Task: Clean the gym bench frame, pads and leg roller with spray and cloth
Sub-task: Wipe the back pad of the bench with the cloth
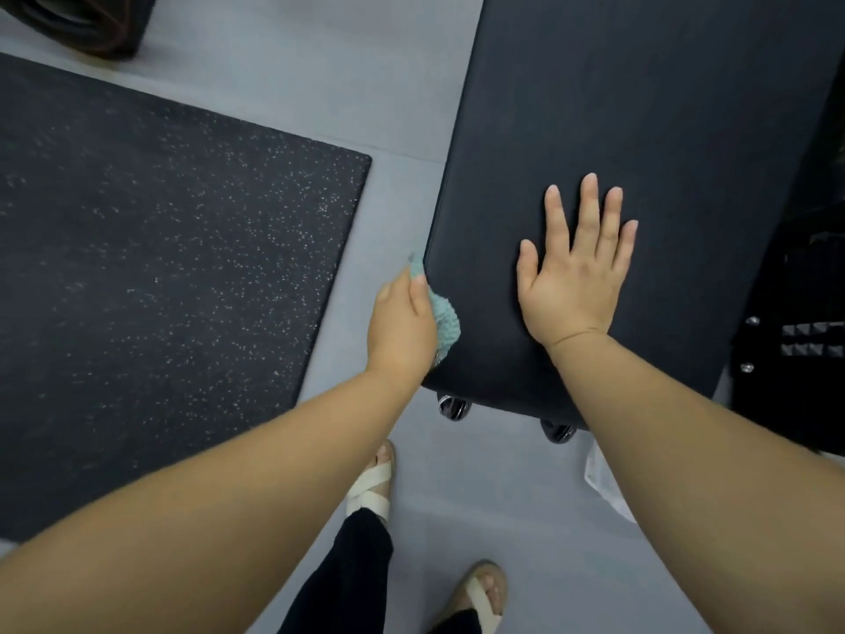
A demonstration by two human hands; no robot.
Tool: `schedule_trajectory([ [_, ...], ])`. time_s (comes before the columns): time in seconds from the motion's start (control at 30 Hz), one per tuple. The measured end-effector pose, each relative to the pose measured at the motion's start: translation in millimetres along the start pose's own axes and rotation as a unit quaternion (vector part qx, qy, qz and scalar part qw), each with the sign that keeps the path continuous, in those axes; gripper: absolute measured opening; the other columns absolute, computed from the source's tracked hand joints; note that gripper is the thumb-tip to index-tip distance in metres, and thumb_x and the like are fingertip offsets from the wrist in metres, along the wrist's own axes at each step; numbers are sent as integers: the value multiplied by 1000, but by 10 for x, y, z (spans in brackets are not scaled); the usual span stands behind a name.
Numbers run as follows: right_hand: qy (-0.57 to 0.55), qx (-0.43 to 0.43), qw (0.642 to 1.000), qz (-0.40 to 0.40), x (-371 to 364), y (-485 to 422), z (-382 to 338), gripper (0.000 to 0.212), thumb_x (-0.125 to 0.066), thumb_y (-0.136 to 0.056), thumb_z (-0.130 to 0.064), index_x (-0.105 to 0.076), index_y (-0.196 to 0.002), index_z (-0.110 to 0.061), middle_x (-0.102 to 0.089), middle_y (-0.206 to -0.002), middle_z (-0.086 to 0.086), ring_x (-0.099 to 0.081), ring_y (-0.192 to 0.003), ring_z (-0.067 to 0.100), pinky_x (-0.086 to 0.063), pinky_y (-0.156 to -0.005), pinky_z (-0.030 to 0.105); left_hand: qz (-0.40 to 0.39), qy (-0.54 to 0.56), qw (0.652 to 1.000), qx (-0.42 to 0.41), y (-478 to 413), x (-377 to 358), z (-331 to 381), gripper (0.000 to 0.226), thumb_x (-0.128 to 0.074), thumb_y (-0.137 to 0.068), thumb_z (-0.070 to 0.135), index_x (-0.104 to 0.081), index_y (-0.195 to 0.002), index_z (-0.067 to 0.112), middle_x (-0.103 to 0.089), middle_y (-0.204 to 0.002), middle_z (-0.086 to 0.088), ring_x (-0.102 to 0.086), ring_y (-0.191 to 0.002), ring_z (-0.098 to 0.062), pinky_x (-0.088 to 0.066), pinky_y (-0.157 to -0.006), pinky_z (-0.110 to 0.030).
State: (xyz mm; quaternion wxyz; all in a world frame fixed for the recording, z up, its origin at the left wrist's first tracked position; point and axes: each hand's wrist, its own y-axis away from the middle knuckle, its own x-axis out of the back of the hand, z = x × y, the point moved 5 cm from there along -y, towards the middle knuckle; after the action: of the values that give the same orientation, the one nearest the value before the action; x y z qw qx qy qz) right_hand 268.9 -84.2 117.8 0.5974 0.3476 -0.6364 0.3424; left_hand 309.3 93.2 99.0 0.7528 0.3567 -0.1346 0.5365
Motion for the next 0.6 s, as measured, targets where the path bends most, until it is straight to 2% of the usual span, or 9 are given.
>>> schedule_trajectory([
  [0.07, 3, -2, 1000, -13, 6, -2, 2, 58, -23, -97, -44, -13, -151, -24, -3, -159, 8, 1, -145, 30, 4, -116, 46, -22, 5, 999, 28, 267, 16, -250, 37, -25, -102, 27, -56, -107, 10, -58, -105, -11, -52, -100, -23, -34, -79, -25],
  [0.13, 1, -3, 1000, -21, 19, -7, -5, 57, -25, -99, -42, -11, -151, -24, 0, -159, 8, 3, -146, 30, 5, -116, 46, -54, -1, 996, 66, 388, 66, -355, 34, -25, -101, 27, -55, -94, 11, -58, -98, -13, -53, -99, -29, -38, -80, -33],
  [0.2, -6, -2, 1000, -26, 38, 22, -21, 57, -25, -100, -41, -9, -151, -24, 2, -159, 7, 5, -145, 29, 5, -117, 47, -60, -14, 995, 82, 341, 109, -254, 35, -26, -102, 26, -49, -78, 12, -55, -87, -12, -53, -93, -32, -40, -78, -36],
  [0.23, -12, -3, 999, -32, 38, 69, -35, 57, -26, -100, -40, -9, -151, -23, 2, -159, 8, 5, -145, 30, 5, -116, 48, -54, -20, 996, 74, 263, 119, -148, 36, -26, -102, 25, -49, -79, 10, -55, -88, -14, -53, -95, -33, -40, -80, -37],
  [0.3, -32, 10, 999, -41, 10, 298, -68, 57, -32, -98, -38, -14, -151, -22, -1, -159, 9, 3, -145, 32, 5, -115, 50, -37, -13, 998, 51, 107, 106, 35, 37, -24, -102, 23, -54, -94, 3, -57, -103, -20, -52, -102, -33, -39, -87, -37],
  [0.43, -29, 71, 997, -26, -95, 808, -10, 57, -35, -92, -40, -32, -146, -20, -21, -155, 14, -16, -142, 38, -8, -112, 56, 24, 11, 999, 29, 153, -8, -46, 39, -24, -102, 25, -54, -112, 2, -57, -112, -16, -50, -107, -29, -32, -84, -28],
  [0.53, -12, 85, 995, -43, -163, 849, 35, 60, -27, -93, -44, -25, -148, -20, -16, -156, 13, -11, -143, 37, -3, -113, 54, 45, 25, 998, 47, 521, -87, -318, 41, -24, -102, 26, -46, -132, 10, -51, -118, -11, -48, -107, -22, -28, -81, -18],
  [0.6, -8, 82, 995, -55, -172, 859, 24, 61, -22, -93, -45, -18, -150, -21, -9, -158, 12, -5, -144, 37, 3, -113, 53, 23, 42, 996, 75, 694, -119, -443, 41, -24, -102, 27, -42, -137, 15, -48, -120, -6, -47, -109, -19, -32, -88, -22],
])
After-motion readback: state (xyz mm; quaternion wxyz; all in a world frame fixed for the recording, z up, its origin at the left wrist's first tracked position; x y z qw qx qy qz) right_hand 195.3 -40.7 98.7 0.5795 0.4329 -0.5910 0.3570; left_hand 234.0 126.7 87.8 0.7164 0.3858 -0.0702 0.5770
